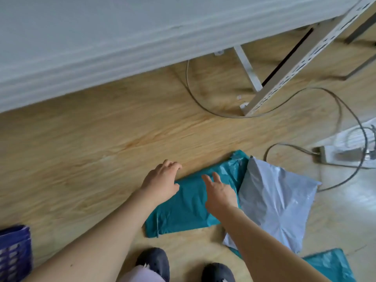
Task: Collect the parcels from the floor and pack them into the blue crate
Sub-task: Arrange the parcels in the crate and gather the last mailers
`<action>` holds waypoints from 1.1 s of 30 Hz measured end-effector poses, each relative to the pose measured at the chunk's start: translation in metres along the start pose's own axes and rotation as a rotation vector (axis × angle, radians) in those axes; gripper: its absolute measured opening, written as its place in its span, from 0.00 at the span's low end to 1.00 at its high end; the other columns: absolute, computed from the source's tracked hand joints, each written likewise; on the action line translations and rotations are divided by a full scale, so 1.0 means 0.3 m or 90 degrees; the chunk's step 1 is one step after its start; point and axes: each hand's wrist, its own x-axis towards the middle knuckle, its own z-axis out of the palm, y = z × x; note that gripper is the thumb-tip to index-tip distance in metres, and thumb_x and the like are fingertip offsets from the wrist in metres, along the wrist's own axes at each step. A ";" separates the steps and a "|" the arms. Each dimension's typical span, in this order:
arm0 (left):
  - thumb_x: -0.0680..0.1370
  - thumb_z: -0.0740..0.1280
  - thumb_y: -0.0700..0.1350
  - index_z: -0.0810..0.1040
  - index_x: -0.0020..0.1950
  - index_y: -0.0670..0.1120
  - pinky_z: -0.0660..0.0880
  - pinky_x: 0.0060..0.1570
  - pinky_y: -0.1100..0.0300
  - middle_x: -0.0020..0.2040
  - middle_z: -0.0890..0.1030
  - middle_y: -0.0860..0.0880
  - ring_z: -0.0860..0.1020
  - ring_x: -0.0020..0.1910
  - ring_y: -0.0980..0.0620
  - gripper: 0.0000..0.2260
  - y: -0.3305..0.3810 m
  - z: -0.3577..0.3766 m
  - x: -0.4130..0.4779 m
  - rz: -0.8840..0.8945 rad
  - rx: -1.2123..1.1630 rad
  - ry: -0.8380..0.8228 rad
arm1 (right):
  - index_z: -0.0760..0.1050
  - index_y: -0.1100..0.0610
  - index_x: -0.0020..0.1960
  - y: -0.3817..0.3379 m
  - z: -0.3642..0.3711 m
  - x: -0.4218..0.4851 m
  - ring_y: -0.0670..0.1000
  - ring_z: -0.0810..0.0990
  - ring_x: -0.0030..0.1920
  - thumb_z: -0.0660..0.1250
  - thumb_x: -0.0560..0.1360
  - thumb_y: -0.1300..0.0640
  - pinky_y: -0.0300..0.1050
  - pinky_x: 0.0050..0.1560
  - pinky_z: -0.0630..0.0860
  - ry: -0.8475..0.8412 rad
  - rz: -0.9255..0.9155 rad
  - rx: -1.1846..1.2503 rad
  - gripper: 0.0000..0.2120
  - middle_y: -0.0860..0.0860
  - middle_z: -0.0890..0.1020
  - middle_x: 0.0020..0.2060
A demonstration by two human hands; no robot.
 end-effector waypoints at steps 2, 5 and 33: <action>0.77 0.63 0.44 0.64 0.71 0.51 0.70 0.58 0.57 0.69 0.65 0.51 0.69 0.64 0.50 0.22 -0.027 0.060 0.068 -0.004 -0.001 -0.007 | 0.49 0.49 0.76 0.009 0.068 0.094 0.60 0.77 0.58 0.62 0.73 0.65 0.48 0.48 0.74 -0.017 -0.001 -0.019 0.37 0.54 0.48 0.77; 0.78 0.63 0.43 0.64 0.71 0.52 0.71 0.58 0.56 0.69 0.64 0.52 0.69 0.65 0.50 0.22 -0.077 0.110 0.141 -0.013 0.005 -0.024 | 0.44 0.48 0.77 0.021 0.156 0.207 0.58 0.78 0.58 0.60 0.74 0.65 0.46 0.47 0.74 -0.038 -0.006 -0.046 0.40 0.55 0.44 0.77; 0.77 0.64 0.58 0.64 0.71 0.43 0.77 0.47 0.47 0.63 0.73 0.35 0.78 0.56 0.38 0.28 0.060 -0.430 -0.677 -0.655 -1.058 0.063 | 0.79 0.55 0.52 -0.319 -0.577 -0.670 0.56 0.79 0.47 0.61 0.72 0.64 0.44 0.38 0.67 0.160 -0.312 0.052 0.12 0.49 0.77 0.48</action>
